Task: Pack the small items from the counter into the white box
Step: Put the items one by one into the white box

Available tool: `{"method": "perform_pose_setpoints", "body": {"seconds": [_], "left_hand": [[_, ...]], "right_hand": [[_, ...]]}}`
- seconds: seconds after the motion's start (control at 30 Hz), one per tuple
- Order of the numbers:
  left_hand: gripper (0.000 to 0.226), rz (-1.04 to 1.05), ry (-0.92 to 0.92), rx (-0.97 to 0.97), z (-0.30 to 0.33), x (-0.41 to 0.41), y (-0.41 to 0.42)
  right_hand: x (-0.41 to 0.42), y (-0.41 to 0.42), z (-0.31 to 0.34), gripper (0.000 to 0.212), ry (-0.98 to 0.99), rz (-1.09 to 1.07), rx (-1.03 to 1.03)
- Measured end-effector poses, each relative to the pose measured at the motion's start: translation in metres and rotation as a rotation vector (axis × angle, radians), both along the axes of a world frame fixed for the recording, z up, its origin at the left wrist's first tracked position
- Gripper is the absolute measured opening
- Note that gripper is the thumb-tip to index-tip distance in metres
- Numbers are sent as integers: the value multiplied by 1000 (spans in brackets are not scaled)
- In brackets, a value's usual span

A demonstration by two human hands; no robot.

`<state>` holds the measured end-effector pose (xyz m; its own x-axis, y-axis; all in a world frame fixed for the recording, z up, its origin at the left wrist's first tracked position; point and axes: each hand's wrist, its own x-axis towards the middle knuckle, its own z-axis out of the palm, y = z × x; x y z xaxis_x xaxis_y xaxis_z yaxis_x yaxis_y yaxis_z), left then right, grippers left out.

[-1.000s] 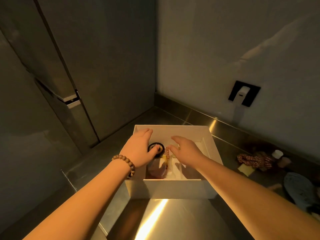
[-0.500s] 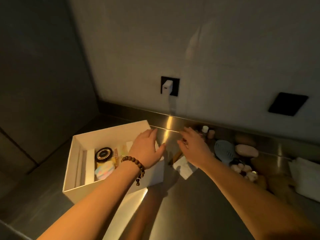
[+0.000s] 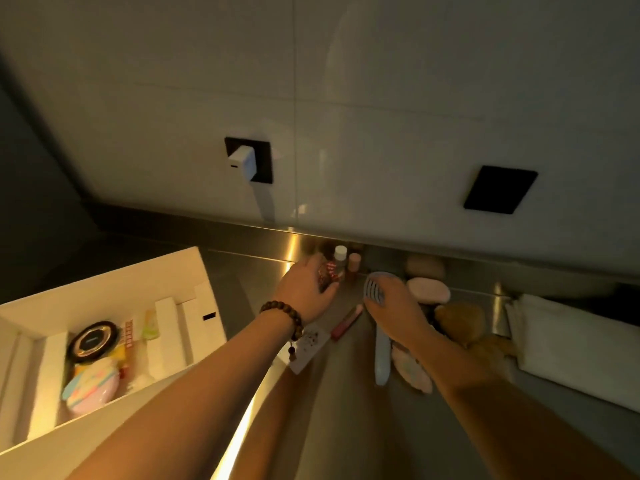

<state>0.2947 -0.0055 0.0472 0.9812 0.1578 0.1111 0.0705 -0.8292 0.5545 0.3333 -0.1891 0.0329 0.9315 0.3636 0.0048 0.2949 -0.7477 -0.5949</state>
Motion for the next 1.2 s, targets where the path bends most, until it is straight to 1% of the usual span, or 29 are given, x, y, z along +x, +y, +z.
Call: {"method": "perform_pose_setpoints", "body": {"seconds": [0.2, 0.33, 0.4, 0.53, 0.6, 0.7, 0.77, 0.83, 0.93, 1.03, 1.1, 1.2], "left_hand": [[56, 40, 12, -102, -25, 67, 0], [47, 27, 3, -137, -45, 91, 1], [46, 8, -3, -137, -54, 98, 0], [43, -23, -23, -104, -64, 105, -3], [36, -21, -31, -87, -67, 105, -6], [23, -2, -64, -118, -66, 105, -10], [23, -4, -82, -163, -61, 104, -11], [29, -8, -91, -201, -53, 103, -9], [36, -7, -120, -228, -29, 97, -3], [29, -34, -179, -216, 7, 83, 7], [25, -44, -187, -212, 35, 68, 19], [25, -23, -202, -163, 75, 38, 47]], "right_hand": [[60, 15, -14, 43, -30, 30, -29], [86, 27, -27, 45, -66, 81, -87], [92, 31, -34, 44, -79, 96, -97], [96, 35, -43, 34, -100, 87, -26], [97, 36, -45, 27, -122, 84, 20], [95, 37, -44, 24, -108, 78, 73], [92, 35, -40, 23, -81, 62, 143], [88, 33, -32, 26, -69, 46, 203], [82, 32, -9, 29, -109, 44, 256], [71, 38, 24, 25, -148, 83, 295], [62, 46, 47, 22, -160, 112, 310], [44, 66, 79, 22, -156, 134, 353]]}}
